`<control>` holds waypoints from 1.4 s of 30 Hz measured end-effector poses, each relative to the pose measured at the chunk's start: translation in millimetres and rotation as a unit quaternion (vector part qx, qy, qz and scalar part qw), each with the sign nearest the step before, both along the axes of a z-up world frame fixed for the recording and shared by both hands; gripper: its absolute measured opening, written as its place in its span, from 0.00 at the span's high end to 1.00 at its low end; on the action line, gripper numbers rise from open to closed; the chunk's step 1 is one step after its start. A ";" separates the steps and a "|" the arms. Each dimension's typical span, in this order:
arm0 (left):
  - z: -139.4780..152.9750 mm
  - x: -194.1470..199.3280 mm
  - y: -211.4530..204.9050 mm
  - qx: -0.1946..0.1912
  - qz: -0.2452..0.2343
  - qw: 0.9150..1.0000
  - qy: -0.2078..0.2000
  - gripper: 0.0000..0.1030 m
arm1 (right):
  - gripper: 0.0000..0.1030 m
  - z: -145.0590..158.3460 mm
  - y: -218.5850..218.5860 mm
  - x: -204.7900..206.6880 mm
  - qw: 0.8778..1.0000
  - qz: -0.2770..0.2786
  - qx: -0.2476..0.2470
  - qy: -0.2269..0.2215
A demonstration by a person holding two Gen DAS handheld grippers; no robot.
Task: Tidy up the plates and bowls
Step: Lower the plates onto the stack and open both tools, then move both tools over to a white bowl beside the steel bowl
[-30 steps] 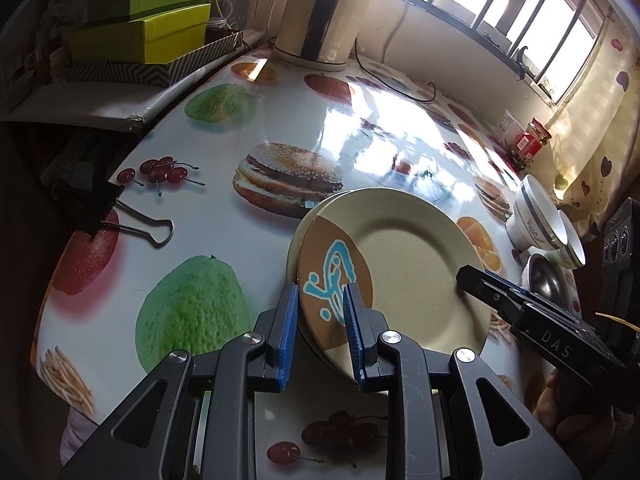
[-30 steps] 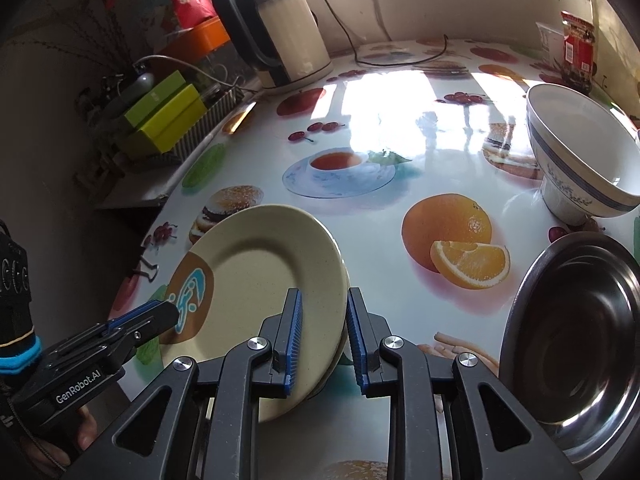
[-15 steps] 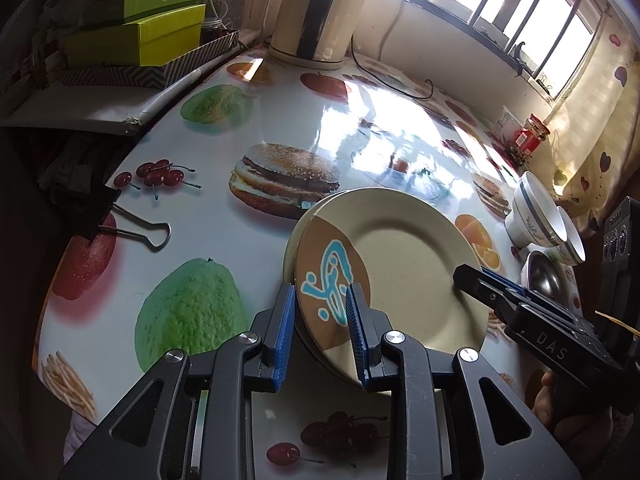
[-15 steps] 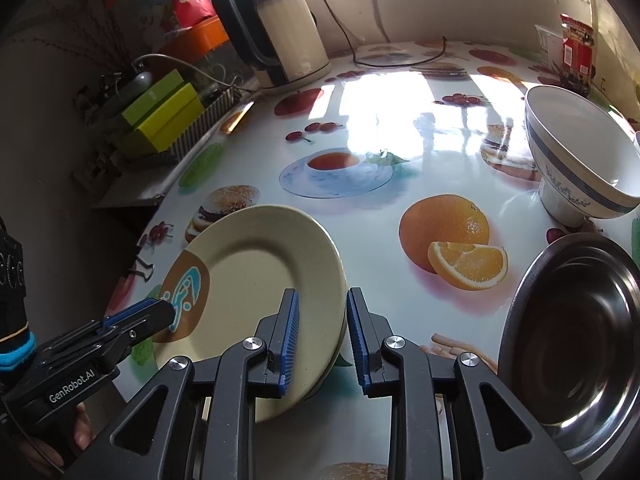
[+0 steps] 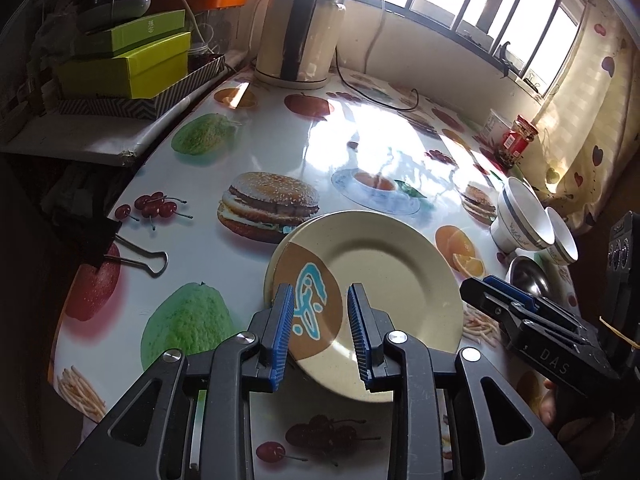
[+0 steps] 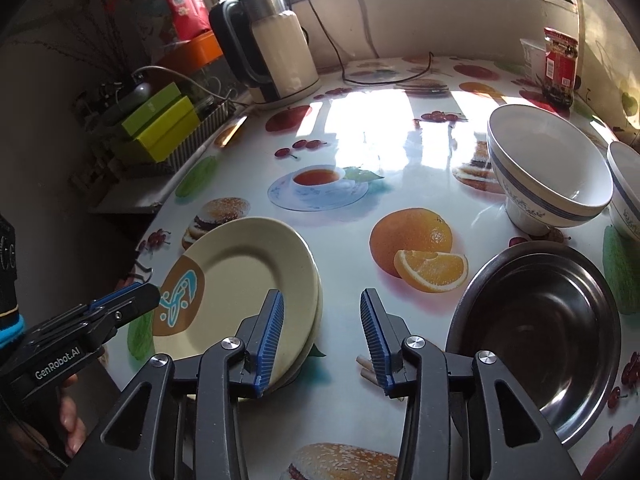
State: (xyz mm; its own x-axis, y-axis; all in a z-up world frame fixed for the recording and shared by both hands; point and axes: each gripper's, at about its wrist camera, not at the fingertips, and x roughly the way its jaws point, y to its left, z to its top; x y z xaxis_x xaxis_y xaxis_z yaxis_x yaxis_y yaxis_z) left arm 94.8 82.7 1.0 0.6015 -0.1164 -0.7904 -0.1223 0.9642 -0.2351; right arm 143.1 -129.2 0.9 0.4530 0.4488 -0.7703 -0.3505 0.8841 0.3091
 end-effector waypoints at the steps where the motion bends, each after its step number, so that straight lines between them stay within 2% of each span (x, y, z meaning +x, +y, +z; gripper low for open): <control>1: 2.2 0.7 -2.8 0.001 -0.003 1.000 -0.003 0.72 | 0.61 2.2 -2.3 -1.1 1.000 -0.002 -0.002 -0.002; 12: 12.3 12.2 -36.7 0.010 -0.042 0.999 -0.009 0.72 | 0.59 20.5 -36.4 -6.5 0.999 -0.036 -0.006 -0.017; 26: 27.3 19.3 -66.8 0.044 -0.067 0.997 -0.022 0.72 | 0.58 37.8 -56.0 -9.4 0.997 -0.060 -0.008 -0.039; 42: 39.9 39.5 -100.0 0.077 -0.098 0.991 -0.042 0.72 | 0.53 45.3 -83.0 0.3 0.994 -0.096 -0.020 -0.045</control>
